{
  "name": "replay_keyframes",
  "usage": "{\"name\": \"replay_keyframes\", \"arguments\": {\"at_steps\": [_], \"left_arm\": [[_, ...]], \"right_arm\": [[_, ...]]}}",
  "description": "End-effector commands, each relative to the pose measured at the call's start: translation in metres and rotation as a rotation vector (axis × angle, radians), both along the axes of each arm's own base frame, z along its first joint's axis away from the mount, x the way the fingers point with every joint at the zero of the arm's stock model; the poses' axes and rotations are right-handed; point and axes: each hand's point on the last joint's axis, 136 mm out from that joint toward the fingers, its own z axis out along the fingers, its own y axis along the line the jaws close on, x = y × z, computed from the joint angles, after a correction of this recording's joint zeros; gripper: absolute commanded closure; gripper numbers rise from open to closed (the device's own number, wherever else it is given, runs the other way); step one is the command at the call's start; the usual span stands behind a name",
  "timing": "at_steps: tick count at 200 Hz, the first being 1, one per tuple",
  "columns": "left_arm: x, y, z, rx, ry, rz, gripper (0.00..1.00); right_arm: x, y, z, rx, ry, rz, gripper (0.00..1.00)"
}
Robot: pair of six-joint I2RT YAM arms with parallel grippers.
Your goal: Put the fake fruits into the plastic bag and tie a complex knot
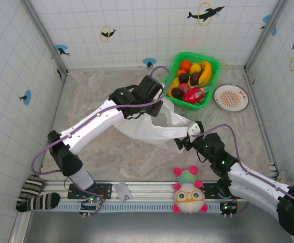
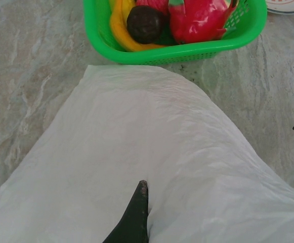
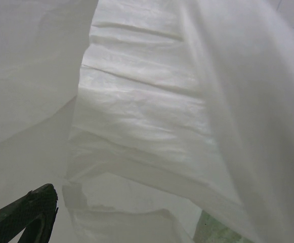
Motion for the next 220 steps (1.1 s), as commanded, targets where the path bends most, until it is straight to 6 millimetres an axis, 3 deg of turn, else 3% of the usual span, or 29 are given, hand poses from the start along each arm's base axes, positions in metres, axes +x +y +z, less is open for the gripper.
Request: {"name": "replay_keyframes", "arguments": {"at_steps": [1,36,58,81,122,137,157,182,220], "left_arm": [[-0.002,-0.002,0.005,-0.021,0.012,-0.028,1.0],[-0.011,-0.001,0.007,-0.041,0.027,-0.061,1.0],[-0.022,0.003,0.007,-0.049,0.037,-0.097,1.0],[-0.038,0.004,0.008,-0.081,0.061,-0.157,1.0],[-0.04,0.022,0.007,-0.075,0.057,-0.13,1.0],[-0.035,0.025,0.01,-0.097,0.046,-0.118,1.0],[-0.024,0.025,0.014,-0.135,0.03,-0.097,1.0],[-0.005,0.025,0.016,-0.156,0.02,-0.035,1.0],[0.016,0.017,0.009,-0.148,0.051,0.015,1.0]], "right_arm": [[0.009,-0.003,0.004,0.038,-0.041,-0.052,0.0],[0.052,-0.015,0.022,0.053,-0.057,-0.26,0.0],[0.081,-0.029,0.034,0.055,-0.034,-0.369,0.07],[0.111,-0.062,0.047,0.043,-0.032,-0.585,0.18],[0.14,-0.091,0.064,0.124,0.012,-0.731,0.22],[0.141,-0.083,0.062,0.104,0.032,-0.686,0.21],[0.133,-0.064,0.054,0.067,0.063,-0.55,0.12],[0.107,-0.036,0.044,0.044,0.094,-0.327,0.0],[0.07,-0.012,0.03,-0.007,0.166,-0.101,0.0]]}}
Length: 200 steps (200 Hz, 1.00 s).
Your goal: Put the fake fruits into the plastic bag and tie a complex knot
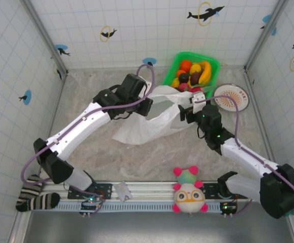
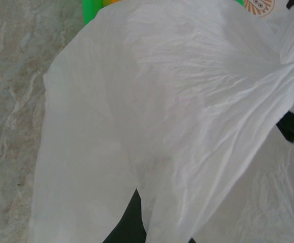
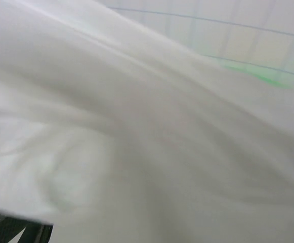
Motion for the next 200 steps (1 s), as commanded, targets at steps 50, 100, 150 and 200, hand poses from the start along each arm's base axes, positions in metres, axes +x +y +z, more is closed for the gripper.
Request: {"name": "replay_keyframes", "arguments": {"at_steps": [50,100,150,200], "left_arm": [[0.035,-0.001,-0.014,0.038,0.046,0.104,1.0],[0.05,0.018,-0.019,0.046,0.061,0.168,1.0],[0.05,0.039,-0.025,0.074,0.106,0.188,1.0],[0.041,0.042,-0.024,0.025,0.194,0.172,1.0]], "right_arm": [[-0.045,-0.003,-0.006,-0.001,0.062,0.123,0.0],[-0.061,-0.017,0.023,0.115,0.05,0.096,0.0],[-0.026,-0.087,0.067,0.354,0.229,-0.192,0.0],[0.035,-0.094,0.031,0.226,0.513,-0.298,0.0]]}}
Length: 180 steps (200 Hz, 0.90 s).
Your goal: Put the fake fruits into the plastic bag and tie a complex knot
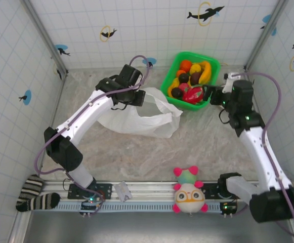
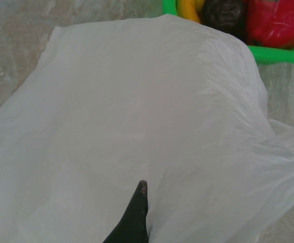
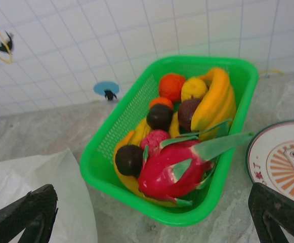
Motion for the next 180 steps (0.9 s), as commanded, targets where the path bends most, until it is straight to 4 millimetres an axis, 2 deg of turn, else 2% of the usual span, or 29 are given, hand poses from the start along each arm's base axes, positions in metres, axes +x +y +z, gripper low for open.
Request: {"name": "replay_keyframes", "arguments": {"at_steps": [1,23,31,50,59,68,98,127,145,163,180], "left_arm": [[-0.009,-0.001,0.011,-0.058,0.055,-0.018,1.0],[-0.011,0.0,0.013,-0.102,0.089,-0.016,1.0],[-0.011,-0.001,0.016,-0.129,0.099,-0.014,1.0],[-0.009,-0.005,0.025,-0.236,0.108,-0.018,1.0],[-0.007,-0.008,0.031,-0.277,0.104,-0.019,1.0],[-0.005,-0.009,0.036,-0.302,0.096,-0.019,1.0],[0.003,-0.011,0.042,-0.363,0.095,-0.009,1.0],[0.006,-0.009,0.038,-0.364,0.094,0.001,1.0],[0.006,-0.007,0.039,-0.376,0.089,0.004,1.0],[0.005,-0.005,0.041,-0.392,0.084,0.001,1.0],[0.003,-0.003,0.041,-0.388,0.085,0.001,1.0]], "right_arm": [[0.009,0.003,-0.047,-0.014,0.237,-0.001,0.0],[0.041,0.021,-0.054,-0.003,0.277,0.042,0.0],[0.052,0.022,-0.063,-0.031,0.318,0.027,0.0],[0.065,0.018,-0.081,-0.09,0.414,-0.049,0.0],[0.07,0.015,-0.09,-0.069,0.447,-0.117,0.0],[0.075,0.022,-0.099,-0.012,0.454,-0.16,0.0],[0.075,0.03,-0.108,0.089,0.418,-0.4,0.0],[0.077,0.043,-0.118,0.124,0.512,-0.474,0.0],[0.078,0.033,-0.131,0.159,0.582,-0.563,0.0],[0.08,0.026,-0.135,0.173,0.58,-0.607,0.0],[0.086,0.032,-0.14,0.217,0.597,-0.592,0.0]]}}
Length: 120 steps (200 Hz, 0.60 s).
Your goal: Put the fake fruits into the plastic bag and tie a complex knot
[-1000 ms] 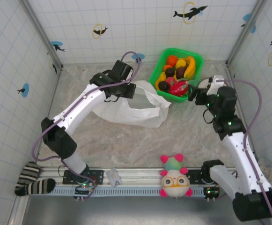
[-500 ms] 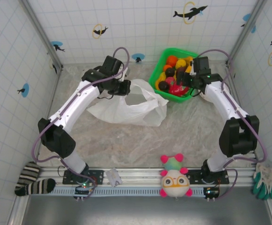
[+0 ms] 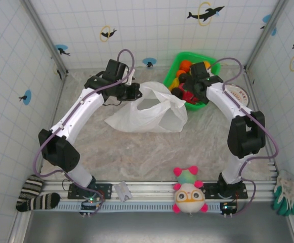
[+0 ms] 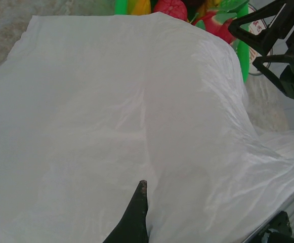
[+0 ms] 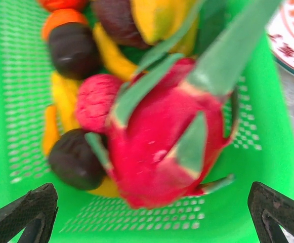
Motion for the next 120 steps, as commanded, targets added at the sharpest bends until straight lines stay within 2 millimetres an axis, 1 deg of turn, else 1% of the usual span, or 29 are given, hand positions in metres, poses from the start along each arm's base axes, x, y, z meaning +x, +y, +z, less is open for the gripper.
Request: {"name": "replay_keyframes", "arguments": {"at_steps": [1,16,40,54,120], "left_arm": [[-0.005,0.003,0.017,-0.044,-0.029,-0.002,1.0],[-0.006,0.005,0.014,-0.032,-0.021,-0.001,1.0],[-0.008,0.008,0.012,-0.02,-0.02,0.005,1.0],[-0.008,0.011,0.011,-0.012,-0.023,0.015,1.0],[-0.008,0.012,0.009,0.007,-0.027,0.005,1.0]], "right_arm": [[0.003,-0.007,-0.001,0.05,0.02,-0.101,0.0],[0.008,-0.004,-0.007,0.075,0.029,-0.099,0.0],[0.016,-0.011,-0.01,0.053,0.029,-0.123,0.0],[0.018,-0.012,-0.018,0.089,0.043,-0.143,0.0],[0.033,-0.005,-0.034,0.161,0.031,-0.155,0.0]]}}
